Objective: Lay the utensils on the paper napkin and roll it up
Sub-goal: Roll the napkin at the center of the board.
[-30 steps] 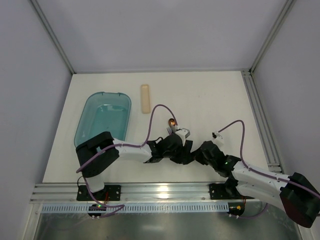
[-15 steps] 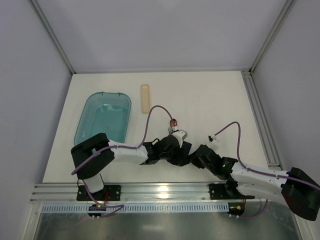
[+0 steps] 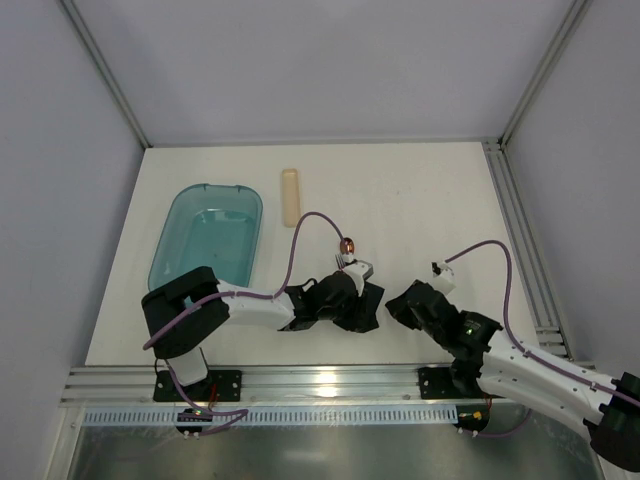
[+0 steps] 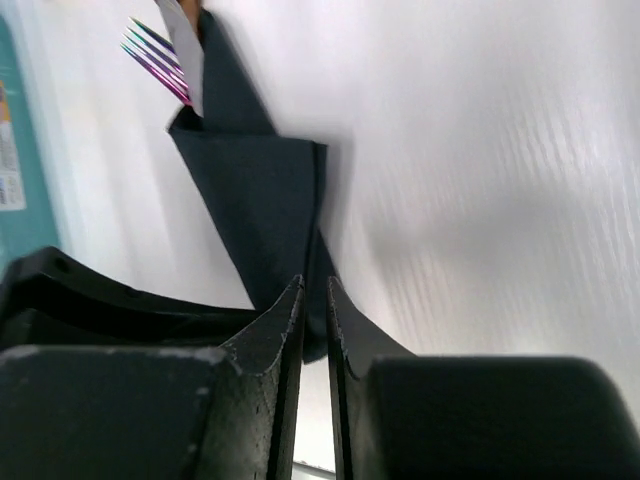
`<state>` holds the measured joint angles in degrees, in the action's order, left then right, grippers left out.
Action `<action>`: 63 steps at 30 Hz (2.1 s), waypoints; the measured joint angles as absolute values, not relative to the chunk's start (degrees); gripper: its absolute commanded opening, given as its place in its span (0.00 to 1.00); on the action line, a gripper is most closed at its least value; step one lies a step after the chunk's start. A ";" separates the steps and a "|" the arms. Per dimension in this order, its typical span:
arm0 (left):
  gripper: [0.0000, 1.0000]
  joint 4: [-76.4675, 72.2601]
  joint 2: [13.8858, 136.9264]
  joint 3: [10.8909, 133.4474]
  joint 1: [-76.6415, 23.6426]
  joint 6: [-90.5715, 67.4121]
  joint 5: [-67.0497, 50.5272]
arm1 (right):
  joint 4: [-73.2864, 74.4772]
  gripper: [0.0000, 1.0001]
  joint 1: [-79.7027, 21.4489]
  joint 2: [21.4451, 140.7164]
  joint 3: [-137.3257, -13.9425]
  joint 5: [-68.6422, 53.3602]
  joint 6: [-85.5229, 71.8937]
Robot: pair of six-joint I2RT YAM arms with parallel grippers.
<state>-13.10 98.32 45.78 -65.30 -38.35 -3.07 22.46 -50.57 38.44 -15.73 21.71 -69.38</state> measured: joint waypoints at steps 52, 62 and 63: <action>0.19 -6.17 99.33 50.57 -65.98 -38.44 -2.26 | 1.26 0.06 -43.64 47.48 -7.27 7.88 -63.92; 0.19 -7.90 100.18 50.54 -66.96 -38.83 -2.46 | 0.45 0.07 -44.99 46.13 -6.09 8.49 -67.61; 0.19 -7.90 100.18 50.52 -67.00 -38.83 -2.48 | 0.62 0.08 -45.54 45.98 -6.09 8.73 -67.85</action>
<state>-7.90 100.18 50.52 -67.00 -38.83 -2.48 0.62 -45.54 45.98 -6.09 8.73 -67.85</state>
